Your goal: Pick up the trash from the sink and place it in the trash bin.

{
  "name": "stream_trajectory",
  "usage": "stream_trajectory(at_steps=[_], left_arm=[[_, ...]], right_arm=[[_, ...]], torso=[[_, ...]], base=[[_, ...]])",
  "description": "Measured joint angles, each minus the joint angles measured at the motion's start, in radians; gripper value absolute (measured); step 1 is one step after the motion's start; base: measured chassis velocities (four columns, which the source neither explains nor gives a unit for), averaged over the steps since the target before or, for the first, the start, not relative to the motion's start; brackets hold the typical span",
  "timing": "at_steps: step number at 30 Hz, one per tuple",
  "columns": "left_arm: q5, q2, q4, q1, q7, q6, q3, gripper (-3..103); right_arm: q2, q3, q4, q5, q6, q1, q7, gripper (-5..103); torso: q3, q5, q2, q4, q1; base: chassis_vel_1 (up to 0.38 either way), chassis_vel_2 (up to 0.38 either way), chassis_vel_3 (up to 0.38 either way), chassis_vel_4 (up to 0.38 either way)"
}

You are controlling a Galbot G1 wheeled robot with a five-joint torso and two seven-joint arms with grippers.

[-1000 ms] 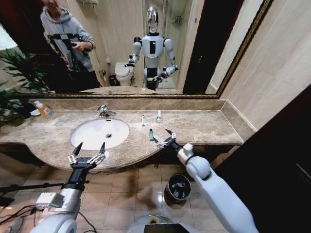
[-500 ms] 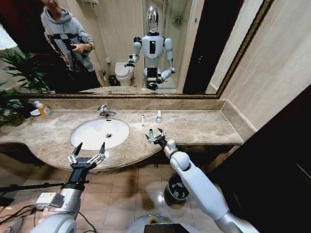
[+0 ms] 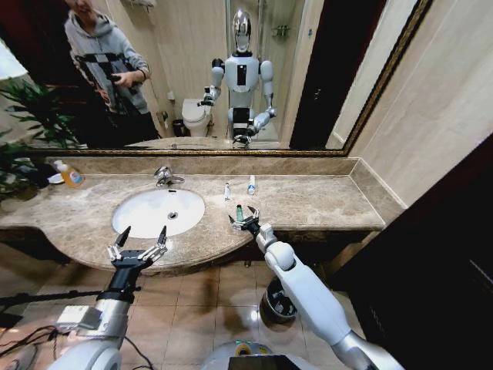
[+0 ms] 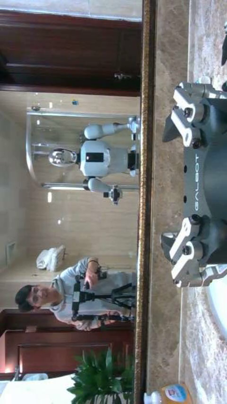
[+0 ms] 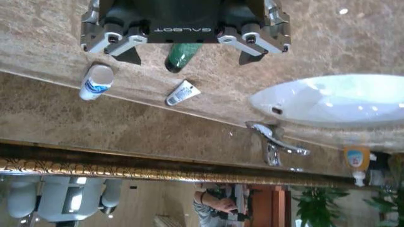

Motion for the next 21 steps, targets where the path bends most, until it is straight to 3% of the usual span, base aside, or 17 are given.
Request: stream_trajectory(at_steps=[4, 11, 16, 21], left_arm=[[0.000, 0.000, 0.000, 0.000, 0.000, 0.000, 0.000, 100], [0.000, 0.000, 0.000, 0.000, 0.000, 0.000, 0.000, 100], [0.000, 0.000, 0.000, 0.000, 0.000, 0.000, 0.000, 100], [0.000, 0.000, 0.000, 0.000, 0.000, 0.000, 0.000, 100]], right_arm=[[-0.001, 0.000, -0.017, 0.000, 0.007, 0.005, -0.005, 96], [-0.006, 0.004, -0.021, 0.019, 0.007, 0.005, -0.008, 73], [-0.008, 0.007, -0.021, 0.019, 0.009, 0.000, -0.013, 65], [-0.011, 0.011, -0.018, 0.023, 0.010, -0.013, -0.018, 49]], torso=[[0.000, 0.0001, 0.000, 0.0000, 0.000], [0.000, 0.0001, 0.000, 0.0000, 0.000], [0.000, 0.0002, 0.000, 0.0000, 0.000], [0.000, 0.0002, 0.000, 0.0000, 0.000]], base=[[0.000, 0.000, 0.000, 0.000], [0.000, 0.000, 0.000, 0.000], [0.000, 0.000, 0.000, 0.000], [0.000, 0.000, 0.000, 0.000]])
